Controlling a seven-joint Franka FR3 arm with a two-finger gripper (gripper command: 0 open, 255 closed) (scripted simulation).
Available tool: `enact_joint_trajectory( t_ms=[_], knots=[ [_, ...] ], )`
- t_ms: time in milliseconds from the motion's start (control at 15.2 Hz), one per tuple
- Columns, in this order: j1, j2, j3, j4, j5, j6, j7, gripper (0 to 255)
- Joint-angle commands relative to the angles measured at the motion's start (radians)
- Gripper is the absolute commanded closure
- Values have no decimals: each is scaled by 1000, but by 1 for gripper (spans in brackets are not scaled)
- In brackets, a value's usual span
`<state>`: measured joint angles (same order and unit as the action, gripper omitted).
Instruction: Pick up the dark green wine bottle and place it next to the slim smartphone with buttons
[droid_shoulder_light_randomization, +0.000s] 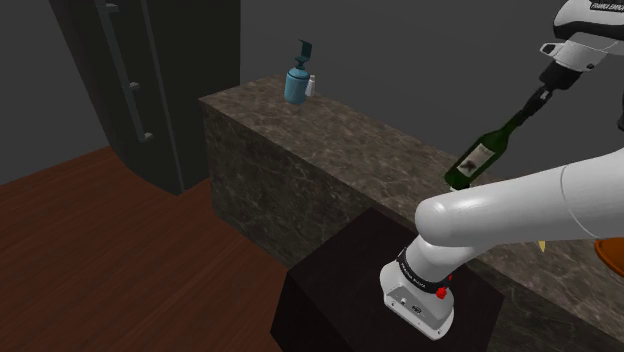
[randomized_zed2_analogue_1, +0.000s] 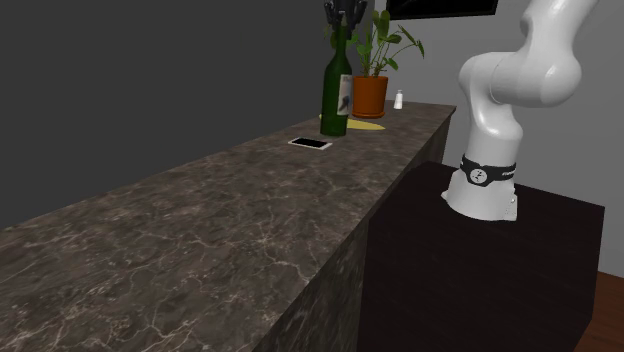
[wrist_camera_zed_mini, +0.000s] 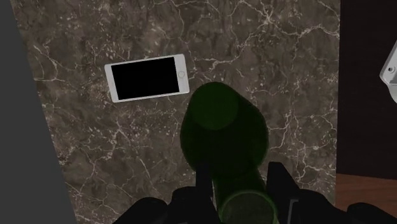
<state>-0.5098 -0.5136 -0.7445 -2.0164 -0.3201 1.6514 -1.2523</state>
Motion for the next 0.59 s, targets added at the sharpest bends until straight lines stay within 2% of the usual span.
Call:
enact_joint_trajectory(
  t_ms=[0,528],
  knots=[
    [-9,2,-38,23,-12,-8,-50,255],
    [-9,44,-229,131,-37,-21,-256,255]
  ],
)
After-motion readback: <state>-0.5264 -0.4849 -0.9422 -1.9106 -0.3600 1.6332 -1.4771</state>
